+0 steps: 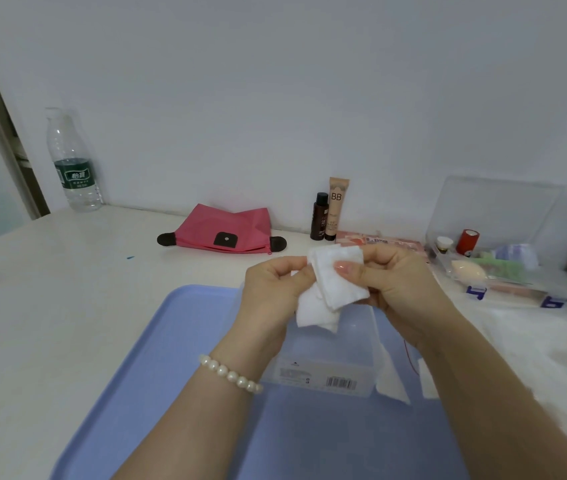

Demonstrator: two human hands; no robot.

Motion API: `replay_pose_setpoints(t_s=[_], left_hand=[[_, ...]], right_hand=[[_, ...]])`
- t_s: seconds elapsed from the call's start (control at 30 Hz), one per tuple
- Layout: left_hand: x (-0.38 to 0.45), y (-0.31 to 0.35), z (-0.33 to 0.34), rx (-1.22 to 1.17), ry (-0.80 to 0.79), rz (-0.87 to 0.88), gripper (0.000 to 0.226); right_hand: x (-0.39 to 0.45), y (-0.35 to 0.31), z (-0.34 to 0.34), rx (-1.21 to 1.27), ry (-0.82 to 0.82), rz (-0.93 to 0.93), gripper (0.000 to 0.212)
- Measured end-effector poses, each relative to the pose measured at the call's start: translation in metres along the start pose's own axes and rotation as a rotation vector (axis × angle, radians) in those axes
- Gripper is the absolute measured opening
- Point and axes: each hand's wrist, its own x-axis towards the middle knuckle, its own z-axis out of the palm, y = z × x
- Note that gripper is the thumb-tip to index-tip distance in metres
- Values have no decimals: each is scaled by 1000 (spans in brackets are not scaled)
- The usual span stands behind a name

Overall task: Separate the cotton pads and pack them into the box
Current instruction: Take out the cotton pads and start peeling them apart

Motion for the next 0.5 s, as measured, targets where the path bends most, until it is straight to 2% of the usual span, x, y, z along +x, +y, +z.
replay_pose_setpoints(t_s=[0.13,0.27,0.37,0.43,0.5], left_hand=[[-1,1,-1,-45,-89,-35,13],[-2,1,-1,-53,-130,-53,16],[-2,2,0,-72,-147,-63,16],[-2,4,-1,-104,-166,-73,17],[-2,5,-3,-150,-200,-78,19]], right_hand=[[4,5,-1,32,37,8,39],[3,6,1,82,61,-1,35],[4,7,2,-3,133,-51,24],[5,9,3,-133,180,-60,28],[5,8,3,-164,122,-17,32]])
